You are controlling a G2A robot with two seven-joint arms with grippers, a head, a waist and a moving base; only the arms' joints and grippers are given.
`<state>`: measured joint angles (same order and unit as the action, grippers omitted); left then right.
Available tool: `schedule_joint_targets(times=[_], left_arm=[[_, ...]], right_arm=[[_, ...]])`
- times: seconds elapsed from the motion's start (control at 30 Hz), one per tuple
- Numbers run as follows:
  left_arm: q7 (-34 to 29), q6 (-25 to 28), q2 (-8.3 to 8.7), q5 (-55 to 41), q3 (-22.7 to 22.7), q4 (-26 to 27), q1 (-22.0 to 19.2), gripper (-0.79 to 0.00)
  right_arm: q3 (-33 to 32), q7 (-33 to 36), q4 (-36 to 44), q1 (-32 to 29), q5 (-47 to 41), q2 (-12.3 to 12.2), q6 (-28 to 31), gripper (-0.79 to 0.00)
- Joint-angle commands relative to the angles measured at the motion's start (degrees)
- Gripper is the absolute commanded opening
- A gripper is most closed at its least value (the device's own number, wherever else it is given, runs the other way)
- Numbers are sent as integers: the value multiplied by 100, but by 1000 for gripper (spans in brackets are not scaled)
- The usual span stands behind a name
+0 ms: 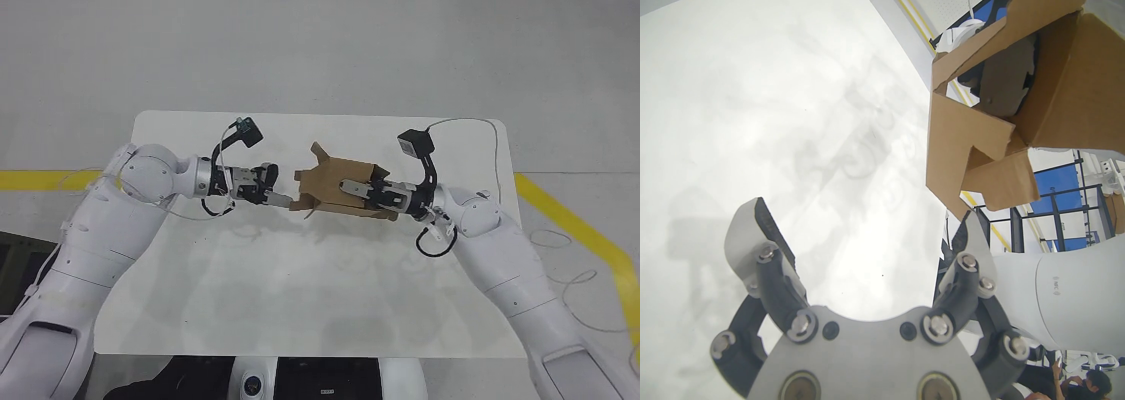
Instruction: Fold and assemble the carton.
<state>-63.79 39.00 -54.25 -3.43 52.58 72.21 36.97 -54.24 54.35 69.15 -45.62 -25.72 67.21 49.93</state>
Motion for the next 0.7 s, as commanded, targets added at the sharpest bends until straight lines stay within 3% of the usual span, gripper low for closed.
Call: schedule_joint_targets(times=[0.0, 0.67], left_arm=[[37, -17, -11, 26, -26, -9, -14, 0], [-71, -112, -84, -256, -146, -13, -176, 0]], right_arm=[[71, -11, -33, 49, -31, 17, 11, -785], [710, -17, -92, 363, -193, 59, 18, -785]])
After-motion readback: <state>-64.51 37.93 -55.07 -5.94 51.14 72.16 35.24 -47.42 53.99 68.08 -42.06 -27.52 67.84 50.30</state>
